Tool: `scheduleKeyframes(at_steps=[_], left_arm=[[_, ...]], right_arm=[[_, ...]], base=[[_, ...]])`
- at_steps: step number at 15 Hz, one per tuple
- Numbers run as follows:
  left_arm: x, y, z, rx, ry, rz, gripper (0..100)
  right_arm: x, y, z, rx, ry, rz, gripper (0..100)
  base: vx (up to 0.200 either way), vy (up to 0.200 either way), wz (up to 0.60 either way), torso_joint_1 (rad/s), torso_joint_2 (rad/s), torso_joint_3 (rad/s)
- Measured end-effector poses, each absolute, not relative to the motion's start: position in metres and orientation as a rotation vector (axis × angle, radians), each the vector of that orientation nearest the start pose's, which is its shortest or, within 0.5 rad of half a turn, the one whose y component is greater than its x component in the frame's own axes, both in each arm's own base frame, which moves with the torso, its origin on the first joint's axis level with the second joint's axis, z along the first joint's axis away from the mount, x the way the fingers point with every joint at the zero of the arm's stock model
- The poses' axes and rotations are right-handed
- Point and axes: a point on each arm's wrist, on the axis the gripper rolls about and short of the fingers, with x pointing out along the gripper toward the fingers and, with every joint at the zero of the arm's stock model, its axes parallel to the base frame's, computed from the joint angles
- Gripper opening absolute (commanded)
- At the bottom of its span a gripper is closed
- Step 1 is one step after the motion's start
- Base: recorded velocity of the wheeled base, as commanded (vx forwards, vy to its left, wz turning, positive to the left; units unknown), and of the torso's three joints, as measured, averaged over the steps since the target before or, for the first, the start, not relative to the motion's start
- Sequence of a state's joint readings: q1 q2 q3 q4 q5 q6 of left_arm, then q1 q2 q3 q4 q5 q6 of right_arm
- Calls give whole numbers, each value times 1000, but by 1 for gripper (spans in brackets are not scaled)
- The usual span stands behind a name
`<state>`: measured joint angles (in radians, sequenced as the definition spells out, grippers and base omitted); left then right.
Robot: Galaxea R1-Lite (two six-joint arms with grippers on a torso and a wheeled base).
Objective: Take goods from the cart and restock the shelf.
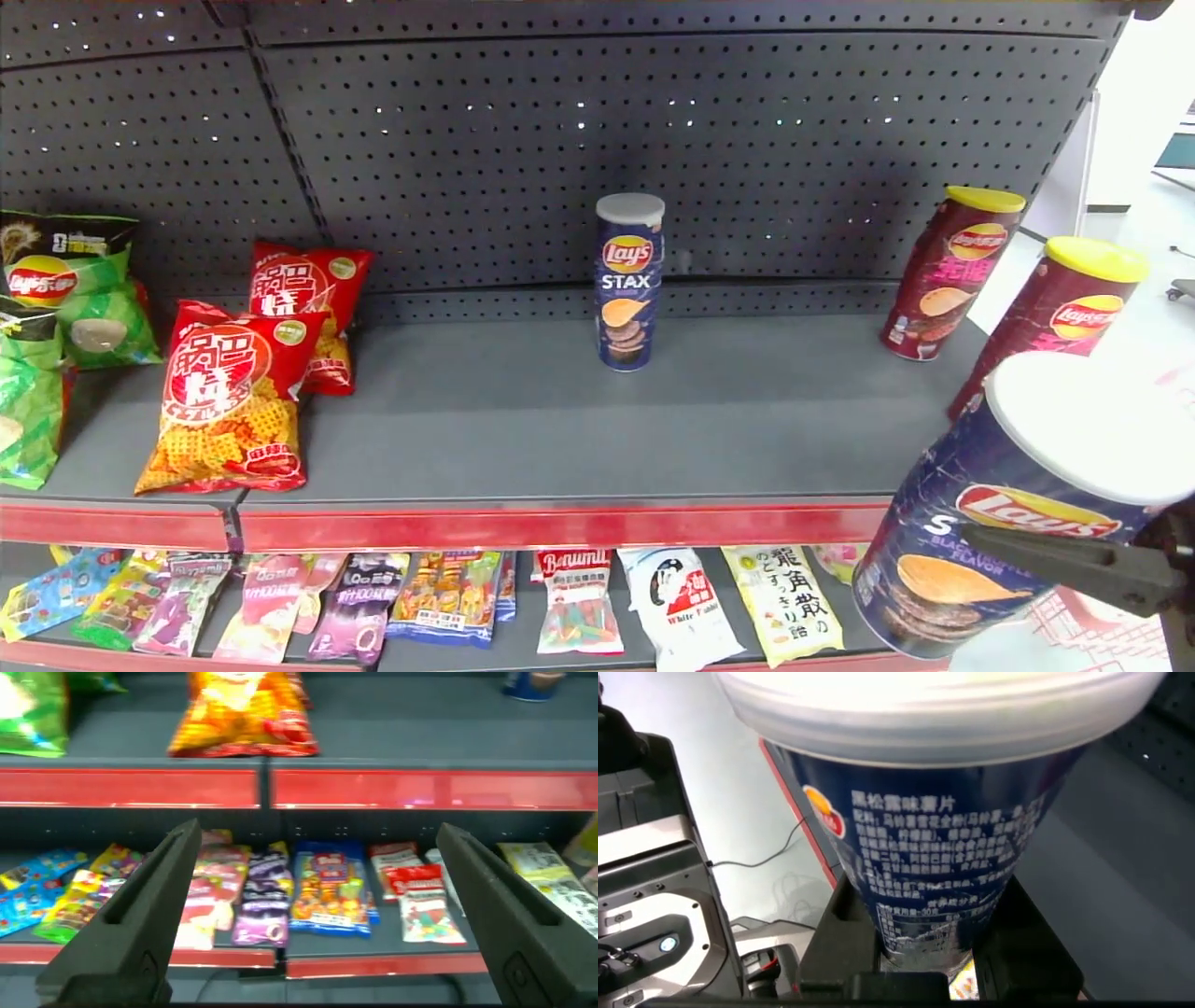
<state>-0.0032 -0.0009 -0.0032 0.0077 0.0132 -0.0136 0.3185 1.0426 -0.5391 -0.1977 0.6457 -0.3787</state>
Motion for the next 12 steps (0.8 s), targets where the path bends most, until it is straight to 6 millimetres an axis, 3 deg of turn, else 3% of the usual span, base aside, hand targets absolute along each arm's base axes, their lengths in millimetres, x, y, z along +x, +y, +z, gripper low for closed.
scheduleKeyframes(at_steps=[12], left_arm=[[-23,0,76,-13,4,10,100]], right_arm=[[121,54,208,-289,142,1003,0]], base=[[0,0,0,0,0,0]])
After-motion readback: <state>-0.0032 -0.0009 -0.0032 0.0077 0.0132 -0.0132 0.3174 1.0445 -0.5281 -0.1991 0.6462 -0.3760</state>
